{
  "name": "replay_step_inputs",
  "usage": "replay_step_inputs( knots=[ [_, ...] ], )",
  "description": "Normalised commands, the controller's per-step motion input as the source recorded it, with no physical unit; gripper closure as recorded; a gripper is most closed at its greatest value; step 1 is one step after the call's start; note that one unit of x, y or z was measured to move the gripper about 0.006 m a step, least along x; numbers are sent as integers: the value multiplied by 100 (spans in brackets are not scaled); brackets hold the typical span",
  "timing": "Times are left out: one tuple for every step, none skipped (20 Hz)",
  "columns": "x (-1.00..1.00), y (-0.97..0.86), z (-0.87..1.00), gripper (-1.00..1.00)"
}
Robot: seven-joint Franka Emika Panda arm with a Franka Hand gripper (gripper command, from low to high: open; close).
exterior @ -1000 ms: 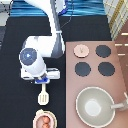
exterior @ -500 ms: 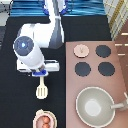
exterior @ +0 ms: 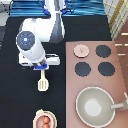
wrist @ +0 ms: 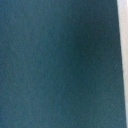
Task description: Take the lid off the pot, put the pot on the plate, and use the tool to push the pot to the front of the table.
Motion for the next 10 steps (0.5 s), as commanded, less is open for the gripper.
replay_step_inputs(
  knots=[
    [-100,-3,-85,100],
    [-100,-3,-86,100],
    [-100,-3,-86,100],
    [-100,-4,-83,100],
    [-100,-5,-78,100],
    [-100,-6,-45,100],
    [-100,0,-5,100],
    [-93,0,18,100],
    [-68,2,61,100],
    [-62,9,73,100]
  ],
)
